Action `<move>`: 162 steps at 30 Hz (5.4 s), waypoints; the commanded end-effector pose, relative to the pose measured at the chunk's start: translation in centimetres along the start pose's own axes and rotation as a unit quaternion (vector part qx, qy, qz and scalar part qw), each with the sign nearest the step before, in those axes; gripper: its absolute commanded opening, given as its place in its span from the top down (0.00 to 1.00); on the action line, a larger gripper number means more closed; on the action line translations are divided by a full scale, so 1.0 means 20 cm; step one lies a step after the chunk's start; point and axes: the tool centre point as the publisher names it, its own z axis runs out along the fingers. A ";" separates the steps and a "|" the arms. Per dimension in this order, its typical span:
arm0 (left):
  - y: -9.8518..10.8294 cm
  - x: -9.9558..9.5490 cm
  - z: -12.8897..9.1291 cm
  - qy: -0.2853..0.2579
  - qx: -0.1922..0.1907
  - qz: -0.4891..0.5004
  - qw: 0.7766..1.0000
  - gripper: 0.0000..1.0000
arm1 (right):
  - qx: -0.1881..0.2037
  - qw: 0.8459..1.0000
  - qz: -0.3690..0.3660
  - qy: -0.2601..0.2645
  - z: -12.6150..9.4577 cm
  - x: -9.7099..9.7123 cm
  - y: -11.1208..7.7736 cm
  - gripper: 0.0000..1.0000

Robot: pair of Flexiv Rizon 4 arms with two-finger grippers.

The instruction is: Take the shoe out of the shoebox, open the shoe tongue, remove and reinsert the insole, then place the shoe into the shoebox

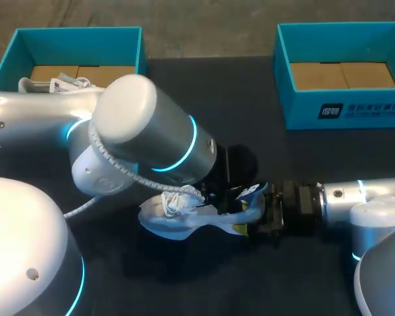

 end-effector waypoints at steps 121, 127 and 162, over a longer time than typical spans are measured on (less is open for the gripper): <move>-0.27 -0.01 -0.02 -0.044 0.105 -0.117 0.987 1.00 | 0.002 1.000 0.000 -0.001 0.00 0.00 0.00 1.00; -0.32 -0.02 -0.07 0.051 0.124 -0.123 0.983 1.00 | 0.002 1.000 0.000 -0.001 0.00 0.00 0.00 1.00; -0.64 0.01 -0.75 0.186 0.243 -0.037 0.951 1.00 | 0.002 1.000 0.000 -0.001 0.00 0.00 0.00 1.00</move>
